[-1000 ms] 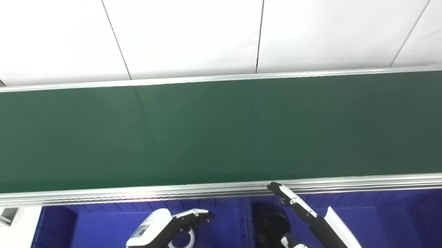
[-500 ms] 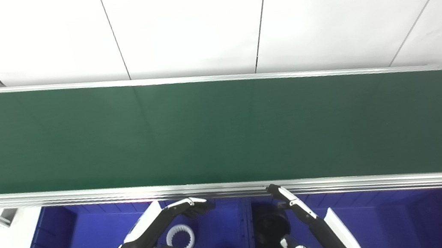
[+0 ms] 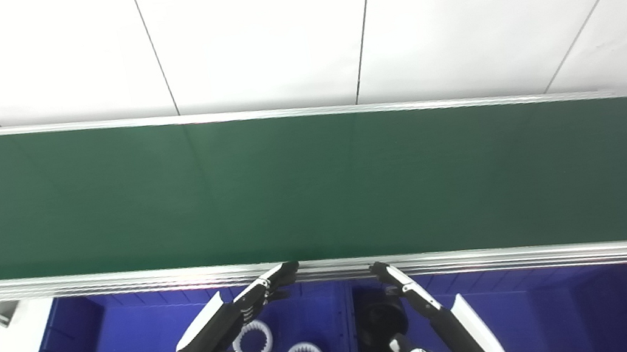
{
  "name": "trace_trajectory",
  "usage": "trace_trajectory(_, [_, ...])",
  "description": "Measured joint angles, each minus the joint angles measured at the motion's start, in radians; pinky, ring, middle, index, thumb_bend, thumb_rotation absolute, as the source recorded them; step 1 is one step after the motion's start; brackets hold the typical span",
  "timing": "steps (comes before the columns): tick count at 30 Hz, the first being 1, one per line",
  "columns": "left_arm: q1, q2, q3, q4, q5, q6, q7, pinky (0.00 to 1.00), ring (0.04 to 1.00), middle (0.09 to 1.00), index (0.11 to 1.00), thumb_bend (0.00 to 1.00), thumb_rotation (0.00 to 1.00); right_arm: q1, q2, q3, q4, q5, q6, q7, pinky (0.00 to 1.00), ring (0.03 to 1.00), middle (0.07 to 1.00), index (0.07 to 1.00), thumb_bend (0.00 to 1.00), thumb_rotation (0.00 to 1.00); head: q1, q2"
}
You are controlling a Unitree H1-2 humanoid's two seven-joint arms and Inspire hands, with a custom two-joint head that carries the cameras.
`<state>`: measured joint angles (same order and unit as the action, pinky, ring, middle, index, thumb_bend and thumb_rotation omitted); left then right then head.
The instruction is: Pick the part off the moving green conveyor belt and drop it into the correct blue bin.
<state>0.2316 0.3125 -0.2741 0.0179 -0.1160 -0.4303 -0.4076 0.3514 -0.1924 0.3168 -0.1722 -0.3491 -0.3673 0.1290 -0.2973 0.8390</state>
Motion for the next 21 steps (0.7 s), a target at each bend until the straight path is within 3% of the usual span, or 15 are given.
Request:
trace_trajectory(3, [-0.004, -0.003, 0.026, 0.007, -0.043, -0.001, -0.049, 0.94, 0.972, 0.985, 0.965, 0.52, 0.72, -0.004, 0.027, 0.011, -0.023, -0.019, 0.035, 0.009, 0.86, 0.924, 0.961, 0.948, 0.42, 0.93, -0.033, 0.003])
trace_trajectory(6, [-0.017, -0.006, 0.046, 0.043, -0.088, -0.002, -0.100, 0.94, 0.971, 0.979, 0.952, 0.50, 0.65, -0.007, 0.047, 0.019, -0.025, -0.028, 0.051, 0.015, 0.86, 0.928, 0.963, 0.953, 0.42, 0.95, 0.026, -0.011])
trace_trajectory(8, [-0.018, -0.013, 0.053, 0.047, -0.087, -0.002, -0.119, 0.94, 0.969, 0.979, 0.953, 0.50, 0.66, -0.006, 0.044, 0.013, -0.028, -0.030, 0.052, 0.015, 0.87, 0.931, 0.964, 0.953, 0.41, 0.95, 0.036, -0.012])
trace_trajectory(15, [-0.019, -0.027, 0.076, 0.037, -0.055, -0.002, -0.143, 0.92, 0.959, 0.975, 0.953, 0.51, 0.71, 0.011, 0.040, 0.004, -0.028, -0.030, 0.051, 0.010, 0.87, 0.932, 0.964, 0.949, 0.41, 0.93, 0.041, -0.012])
trace_trajectory(21, [-0.023, -0.043, 0.091, 0.035, -0.055, -0.002, -0.153, 0.92, 0.964, 0.978, 0.952, 0.52, 0.69, 0.010, 0.039, 0.003, -0.028, -0.030, 0.052, 0.011, 0.88, 0.938, 0.966, 0.952, 0.42, 0.94, 0.064, -0.009])
